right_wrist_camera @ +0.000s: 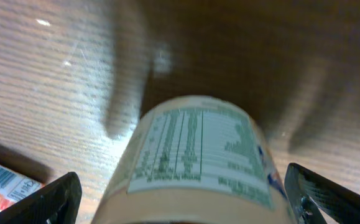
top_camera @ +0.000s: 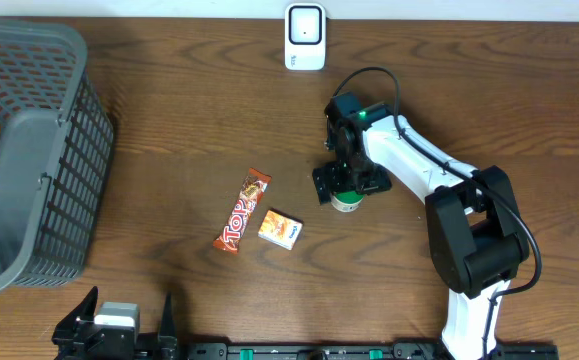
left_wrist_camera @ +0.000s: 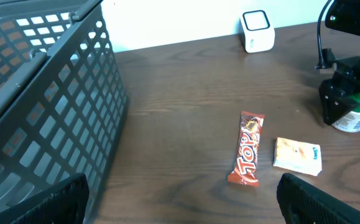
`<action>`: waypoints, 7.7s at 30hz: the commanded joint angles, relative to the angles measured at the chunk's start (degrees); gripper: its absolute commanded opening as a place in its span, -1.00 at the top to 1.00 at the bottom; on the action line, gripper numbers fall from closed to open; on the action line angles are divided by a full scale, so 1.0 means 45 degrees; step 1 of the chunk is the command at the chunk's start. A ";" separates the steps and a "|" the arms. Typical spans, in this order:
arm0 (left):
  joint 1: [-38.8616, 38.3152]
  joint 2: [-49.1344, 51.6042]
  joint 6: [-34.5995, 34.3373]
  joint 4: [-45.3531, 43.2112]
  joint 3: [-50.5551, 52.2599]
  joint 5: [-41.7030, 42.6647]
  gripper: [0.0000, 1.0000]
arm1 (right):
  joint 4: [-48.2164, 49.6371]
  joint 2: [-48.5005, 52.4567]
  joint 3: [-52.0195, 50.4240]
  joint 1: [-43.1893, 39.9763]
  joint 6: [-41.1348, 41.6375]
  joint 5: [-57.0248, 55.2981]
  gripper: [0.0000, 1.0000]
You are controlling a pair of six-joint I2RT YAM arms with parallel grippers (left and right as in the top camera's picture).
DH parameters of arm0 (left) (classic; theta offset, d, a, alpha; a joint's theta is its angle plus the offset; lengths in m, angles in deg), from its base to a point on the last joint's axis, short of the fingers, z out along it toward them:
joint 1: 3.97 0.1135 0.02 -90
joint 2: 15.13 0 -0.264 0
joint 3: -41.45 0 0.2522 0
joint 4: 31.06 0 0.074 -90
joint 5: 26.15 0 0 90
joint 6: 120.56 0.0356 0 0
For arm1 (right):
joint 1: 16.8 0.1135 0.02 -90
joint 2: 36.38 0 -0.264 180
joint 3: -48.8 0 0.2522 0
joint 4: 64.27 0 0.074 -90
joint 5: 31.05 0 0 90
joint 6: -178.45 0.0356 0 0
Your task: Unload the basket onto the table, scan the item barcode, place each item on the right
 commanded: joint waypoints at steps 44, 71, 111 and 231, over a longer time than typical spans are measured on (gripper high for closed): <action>-0.0029 -0.0029 0.0029 0.0000 -0.0073 -0.0121 -0.93 | 0.0102 0.0991 -0.0520 0.0423 0.4464 -0.0034 -0.32; -0.0029 -0.0029 0.0029 0.0000 -0.0073 -0.0121 -0.93 | -0.5314 0.0986 0.2098 0.0243 -0.1054 0.5090 -0.07; -0.0029 -0.0029 0.0029 0.0000 -0.0073 -0.0121 -0.93 | 0.4371 0.1064 0.4736 0.0053 0.0413 -0.3512 -0.28; -0.0029 -0.0029 0.0029 0.0000 -0.0073 -0.0121 -0.93 | -0.2895 0.0806 0.5848 -0.9646 0.2535 -0.6324 -0.11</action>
